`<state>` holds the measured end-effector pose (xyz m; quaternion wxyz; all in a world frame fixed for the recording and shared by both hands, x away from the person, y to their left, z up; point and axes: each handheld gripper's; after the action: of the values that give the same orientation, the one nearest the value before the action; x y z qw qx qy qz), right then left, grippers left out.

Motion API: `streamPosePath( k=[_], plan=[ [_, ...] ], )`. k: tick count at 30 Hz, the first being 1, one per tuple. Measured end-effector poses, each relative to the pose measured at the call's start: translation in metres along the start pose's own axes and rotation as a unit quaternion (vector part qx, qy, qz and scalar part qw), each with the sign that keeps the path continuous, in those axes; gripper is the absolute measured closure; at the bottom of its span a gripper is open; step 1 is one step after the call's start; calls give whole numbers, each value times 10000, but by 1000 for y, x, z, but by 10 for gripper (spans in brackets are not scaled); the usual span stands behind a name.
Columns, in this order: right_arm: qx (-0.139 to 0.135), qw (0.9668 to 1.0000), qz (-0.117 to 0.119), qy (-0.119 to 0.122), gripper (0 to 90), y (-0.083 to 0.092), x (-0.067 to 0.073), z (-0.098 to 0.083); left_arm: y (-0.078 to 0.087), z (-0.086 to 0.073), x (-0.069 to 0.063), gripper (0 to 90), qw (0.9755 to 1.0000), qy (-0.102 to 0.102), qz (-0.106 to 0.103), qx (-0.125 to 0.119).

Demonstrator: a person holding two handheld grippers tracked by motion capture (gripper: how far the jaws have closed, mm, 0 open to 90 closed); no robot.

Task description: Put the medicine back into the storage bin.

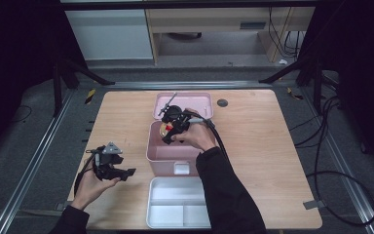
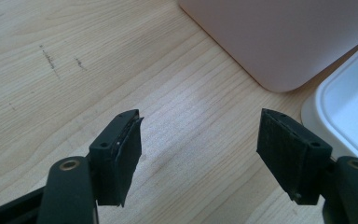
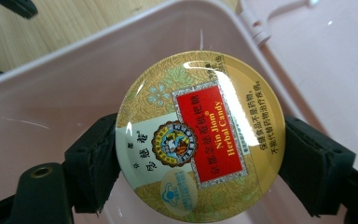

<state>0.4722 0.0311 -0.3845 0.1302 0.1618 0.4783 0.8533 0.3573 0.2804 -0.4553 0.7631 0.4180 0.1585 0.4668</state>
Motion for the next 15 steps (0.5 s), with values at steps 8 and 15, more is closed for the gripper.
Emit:
streamPosePath(
  k=[8, 15],
  plan=[
    [331, 9994, 90, -28, 204, -16, -4, -4, 0, 0, 0, 303, 10000, -11, -2, 7],
    [406, 9988, 248, -112, 184, -23, -3, -2, 0, 0, 0, 302, 10000, -17, 1, 2]
  ],
)
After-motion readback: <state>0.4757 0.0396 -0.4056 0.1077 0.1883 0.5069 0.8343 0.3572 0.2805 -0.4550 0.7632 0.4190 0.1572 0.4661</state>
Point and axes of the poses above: each handheld gripper's, and its own axes: y roughly backward along the jaws, z roughly out of its top, x roughly to its left, and after that the axes turned 13 degrees about z, right-handed
